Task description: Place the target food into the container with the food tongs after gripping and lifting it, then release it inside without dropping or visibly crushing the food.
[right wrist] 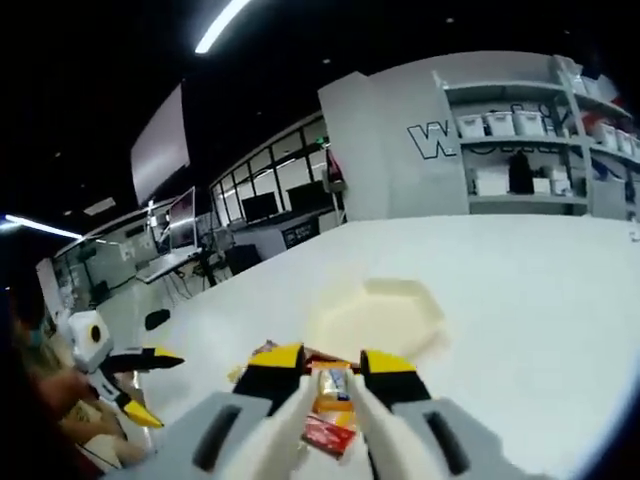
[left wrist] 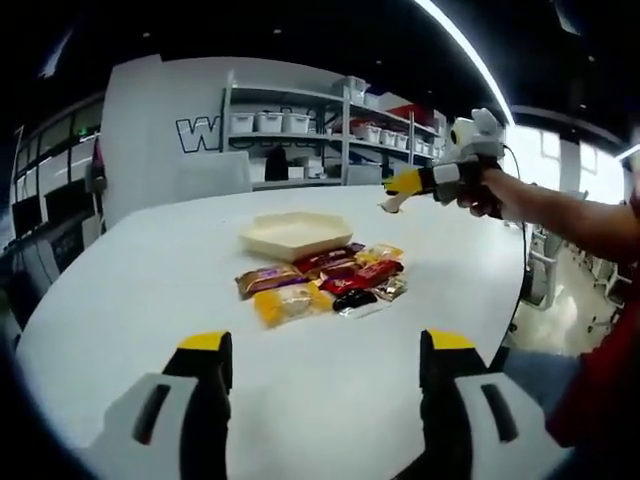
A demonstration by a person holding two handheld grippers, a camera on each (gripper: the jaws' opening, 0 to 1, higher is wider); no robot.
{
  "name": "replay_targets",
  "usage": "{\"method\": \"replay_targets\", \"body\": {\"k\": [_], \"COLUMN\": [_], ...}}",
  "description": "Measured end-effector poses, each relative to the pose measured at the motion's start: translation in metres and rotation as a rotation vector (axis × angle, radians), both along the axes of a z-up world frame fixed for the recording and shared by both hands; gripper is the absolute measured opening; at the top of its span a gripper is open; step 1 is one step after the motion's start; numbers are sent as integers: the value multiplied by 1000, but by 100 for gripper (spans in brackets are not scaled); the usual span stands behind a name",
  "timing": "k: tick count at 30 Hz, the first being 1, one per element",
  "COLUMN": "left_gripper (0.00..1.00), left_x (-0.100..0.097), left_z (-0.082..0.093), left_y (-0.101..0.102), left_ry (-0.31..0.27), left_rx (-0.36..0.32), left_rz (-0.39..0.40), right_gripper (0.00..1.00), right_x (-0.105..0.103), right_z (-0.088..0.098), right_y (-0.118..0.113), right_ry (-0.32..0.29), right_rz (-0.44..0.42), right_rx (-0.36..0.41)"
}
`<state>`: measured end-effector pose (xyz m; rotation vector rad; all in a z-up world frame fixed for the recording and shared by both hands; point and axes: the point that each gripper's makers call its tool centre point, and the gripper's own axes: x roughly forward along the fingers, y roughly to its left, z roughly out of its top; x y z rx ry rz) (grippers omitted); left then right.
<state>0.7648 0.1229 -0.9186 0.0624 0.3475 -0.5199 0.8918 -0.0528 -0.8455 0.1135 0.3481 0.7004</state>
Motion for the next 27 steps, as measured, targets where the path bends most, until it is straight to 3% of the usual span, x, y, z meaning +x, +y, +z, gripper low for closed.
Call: {"method": "replay_targets", "body": {"k": [12, 20, 27], "left_gripper": [74, 74, 74], "left_x": [1, 4, 6], "left_z": [2, 5, 4], "left_y": [4, 4, 7], "left_ry": [-4, -9, -2], "left_rx": [-8, 1, 3], "left_rz": [12, 14, 23], "right_gripper": [15, 15, 16], "right_x": [34, 52, 69], "right_z": [25, 30, 24], "right_y": [13, 20, 24], "right_ry": [-17, -24, -10], "right_rz": [-3, -2, 3], "right_rx": [26, 23, 9]}}
